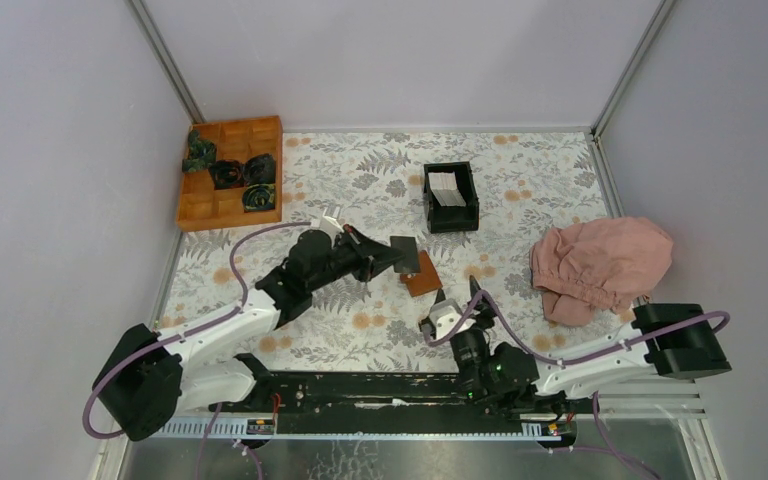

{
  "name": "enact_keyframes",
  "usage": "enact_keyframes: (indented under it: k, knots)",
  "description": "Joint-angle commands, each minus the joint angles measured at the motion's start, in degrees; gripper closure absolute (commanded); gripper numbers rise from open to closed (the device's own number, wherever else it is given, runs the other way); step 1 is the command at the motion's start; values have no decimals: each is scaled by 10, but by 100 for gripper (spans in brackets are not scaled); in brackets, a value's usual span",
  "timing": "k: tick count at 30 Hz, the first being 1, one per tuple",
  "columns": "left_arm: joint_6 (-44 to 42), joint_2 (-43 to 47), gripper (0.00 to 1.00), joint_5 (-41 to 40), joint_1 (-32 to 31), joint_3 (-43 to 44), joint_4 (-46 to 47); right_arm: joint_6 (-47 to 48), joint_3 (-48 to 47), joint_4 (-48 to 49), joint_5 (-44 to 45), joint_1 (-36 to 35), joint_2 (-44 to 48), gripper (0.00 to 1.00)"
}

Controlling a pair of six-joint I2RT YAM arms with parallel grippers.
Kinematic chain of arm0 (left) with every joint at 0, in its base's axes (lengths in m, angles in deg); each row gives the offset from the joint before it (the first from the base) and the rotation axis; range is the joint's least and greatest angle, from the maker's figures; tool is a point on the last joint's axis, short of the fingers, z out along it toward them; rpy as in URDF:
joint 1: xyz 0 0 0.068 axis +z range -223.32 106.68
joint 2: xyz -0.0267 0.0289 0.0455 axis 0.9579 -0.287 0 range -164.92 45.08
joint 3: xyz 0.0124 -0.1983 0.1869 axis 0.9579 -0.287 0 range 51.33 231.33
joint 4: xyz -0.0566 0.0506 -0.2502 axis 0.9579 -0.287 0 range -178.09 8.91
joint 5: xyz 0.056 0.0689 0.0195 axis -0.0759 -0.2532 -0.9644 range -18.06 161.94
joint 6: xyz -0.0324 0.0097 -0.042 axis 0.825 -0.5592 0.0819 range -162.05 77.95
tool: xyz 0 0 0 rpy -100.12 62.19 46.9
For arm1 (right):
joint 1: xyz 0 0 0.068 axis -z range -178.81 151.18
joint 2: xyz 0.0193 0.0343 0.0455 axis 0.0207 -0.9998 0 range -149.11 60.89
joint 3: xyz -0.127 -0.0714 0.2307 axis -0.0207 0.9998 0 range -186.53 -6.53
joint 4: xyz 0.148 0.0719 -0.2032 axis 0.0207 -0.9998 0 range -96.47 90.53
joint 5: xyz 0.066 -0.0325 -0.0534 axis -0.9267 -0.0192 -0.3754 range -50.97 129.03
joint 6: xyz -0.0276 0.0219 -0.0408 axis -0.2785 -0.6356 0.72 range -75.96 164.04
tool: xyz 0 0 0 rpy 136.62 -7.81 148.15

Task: Put the credit cards into the card holder
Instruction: Pick up the credit card from the storage box, then open the card holder at the center of the board.

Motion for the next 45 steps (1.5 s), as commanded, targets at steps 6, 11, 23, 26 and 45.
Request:
enact_keyframes:
  k: [6,11,23,26,45]
  knots:
    - [-13,27,100,-107,12,-115,66,-684,-134,-724,-15,37,149,29]
    - [-9,5,100,-121,11,-157,127,-758,-155,-785,-153,143,121,33]
    - [-126,-9,100,-152,11,-115,73,-844,-190,-748,-380,327,-17,84]
    - [-146,-8,100,-157,11,-108,64,-844,-195,-728,-428,361,-45,92]
    - [-212,-17,100,-205,-27,-103,39,-887,-197,-605,-644,466,-187,100]
